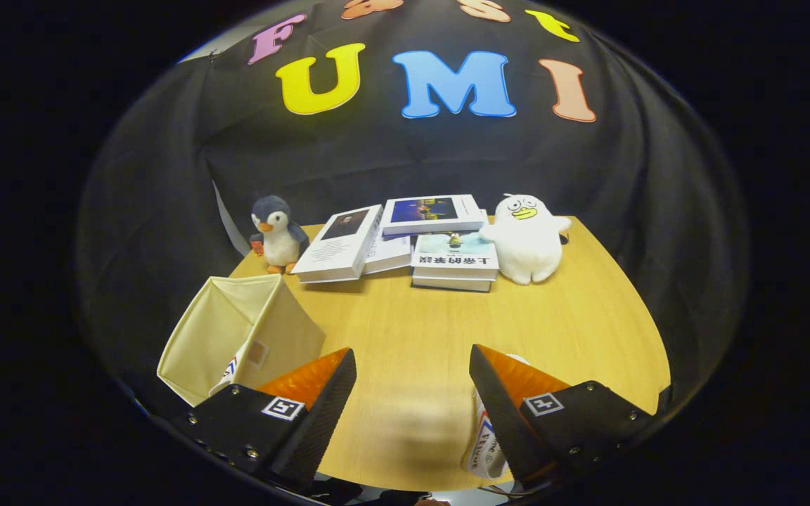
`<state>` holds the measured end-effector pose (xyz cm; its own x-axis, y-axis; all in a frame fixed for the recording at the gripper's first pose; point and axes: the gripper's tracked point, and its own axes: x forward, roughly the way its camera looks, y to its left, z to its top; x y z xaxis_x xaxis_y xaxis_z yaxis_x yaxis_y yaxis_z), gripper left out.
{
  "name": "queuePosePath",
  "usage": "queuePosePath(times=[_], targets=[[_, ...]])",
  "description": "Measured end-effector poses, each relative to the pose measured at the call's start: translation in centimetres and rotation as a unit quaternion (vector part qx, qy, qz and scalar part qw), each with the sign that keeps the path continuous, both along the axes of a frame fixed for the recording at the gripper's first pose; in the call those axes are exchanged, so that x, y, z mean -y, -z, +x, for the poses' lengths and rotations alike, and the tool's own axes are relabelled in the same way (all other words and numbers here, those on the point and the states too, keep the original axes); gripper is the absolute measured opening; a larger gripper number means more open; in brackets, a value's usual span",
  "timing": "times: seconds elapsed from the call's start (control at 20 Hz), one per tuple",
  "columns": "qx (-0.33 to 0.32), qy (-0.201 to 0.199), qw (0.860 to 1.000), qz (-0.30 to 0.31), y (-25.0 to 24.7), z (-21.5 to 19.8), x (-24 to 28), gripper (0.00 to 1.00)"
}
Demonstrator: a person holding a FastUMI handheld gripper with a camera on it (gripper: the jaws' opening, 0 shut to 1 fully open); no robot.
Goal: Open the storage box then place both shoes into the box .Put the left shoe in first, then the right shoe, with the right side of both shoes facing outward in a uniform manner.
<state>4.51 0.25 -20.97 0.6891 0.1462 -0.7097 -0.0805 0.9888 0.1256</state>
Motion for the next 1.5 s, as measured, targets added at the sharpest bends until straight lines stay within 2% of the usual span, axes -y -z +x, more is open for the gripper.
queuePosePath(times=[0.35,0.6,1.05,1.3,1.35,1.4,1.5], targets=[[-0.039,0.039,0.998,-0.038,4.6,-2.0,8.4,0.98],[-0.080,0.045,0.994,-0.064,8.6,-4.0,12.3,0.98],[-0.182,0.020,0.980,-0.079,15.1,-7.3,13.5,0.98],[-0.214,0.006,0.975,-0.050,16.9,-7.9,11.9,0.97],[-0.220,0.005,0.975,-0.022,17.0,-7.8,11.0,0.94],[-0.227,0.008,0.974,0.000,17.0,-7.9,10.5,0.75],[-0.240,0.025,0.970,0.007,17.3,-8.0,10.7,0.48]])
